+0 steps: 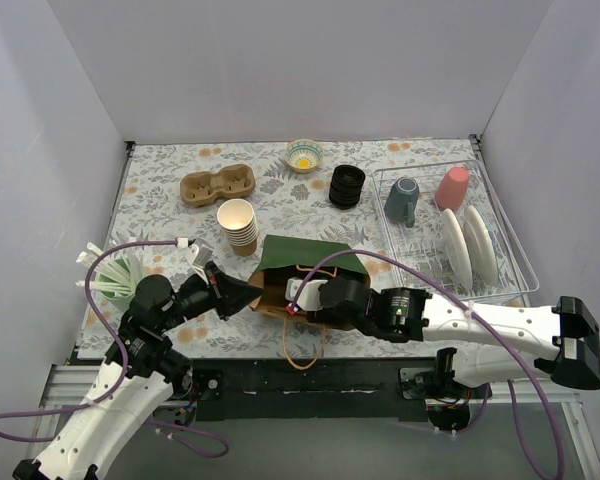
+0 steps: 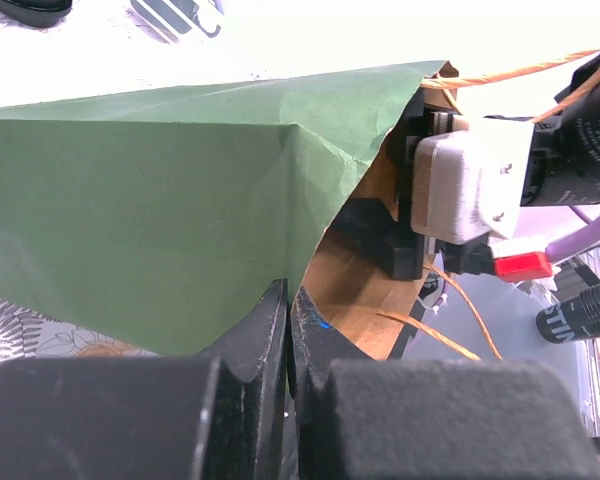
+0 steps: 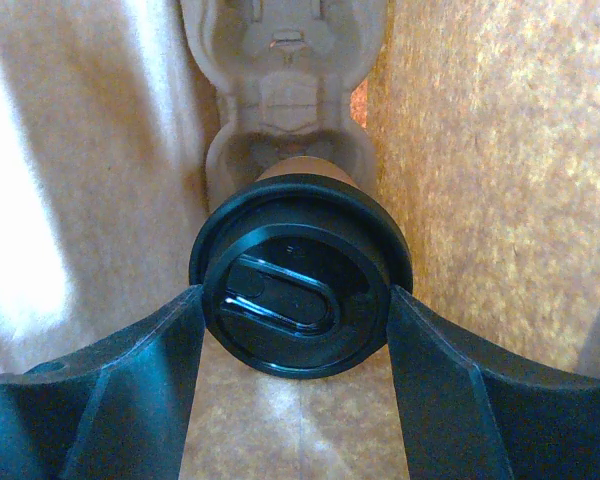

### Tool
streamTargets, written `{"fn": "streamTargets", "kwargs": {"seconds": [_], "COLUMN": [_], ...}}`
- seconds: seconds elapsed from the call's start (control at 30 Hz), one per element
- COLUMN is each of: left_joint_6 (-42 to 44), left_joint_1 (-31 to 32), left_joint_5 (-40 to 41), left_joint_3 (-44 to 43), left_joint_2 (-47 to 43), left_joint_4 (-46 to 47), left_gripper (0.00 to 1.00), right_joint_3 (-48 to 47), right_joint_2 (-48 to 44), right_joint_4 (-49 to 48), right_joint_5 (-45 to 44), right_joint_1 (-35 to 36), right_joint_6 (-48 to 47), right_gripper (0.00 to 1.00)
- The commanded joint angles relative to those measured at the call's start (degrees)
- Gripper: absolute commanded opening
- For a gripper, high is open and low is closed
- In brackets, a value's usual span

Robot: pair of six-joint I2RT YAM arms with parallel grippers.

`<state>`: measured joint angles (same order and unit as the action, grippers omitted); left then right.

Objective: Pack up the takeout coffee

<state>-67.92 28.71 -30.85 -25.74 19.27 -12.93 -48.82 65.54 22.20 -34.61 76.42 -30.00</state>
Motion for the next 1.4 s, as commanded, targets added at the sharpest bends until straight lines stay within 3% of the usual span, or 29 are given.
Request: {"fn": "streamTargets", "kwargs": {"seconds": [0.0,0.57,1.37], "left_joint_6": [1.2,1.2,0.8], "left_joint_1": [-0.1,-0.1,0.0], "left_joint_5": [-3.1,-3.2,-2.6], "left_joint_3": [-0.3,-0.7,-0.7], "left_joint_2": [1.7,3.4,4.8], "left_joint_4": [3.0,1.7,1.3], "left_gripper": [0.0,0.0,0.0], "right_joint_3": [1.1,5.8,6.5], "right_joint_2": [0.3,1.3,1.3], "right_joint_4": [-3.7,-15.4,-19.9], "right_joint_5": [-1.0,1.6,1.2], "right_joint_1": [-1.1,-5.1,-5.4], "right_joint_6": [-0.3,-6.1,-11.0], "right_gripper": [0.34,0.34,0.33]}}
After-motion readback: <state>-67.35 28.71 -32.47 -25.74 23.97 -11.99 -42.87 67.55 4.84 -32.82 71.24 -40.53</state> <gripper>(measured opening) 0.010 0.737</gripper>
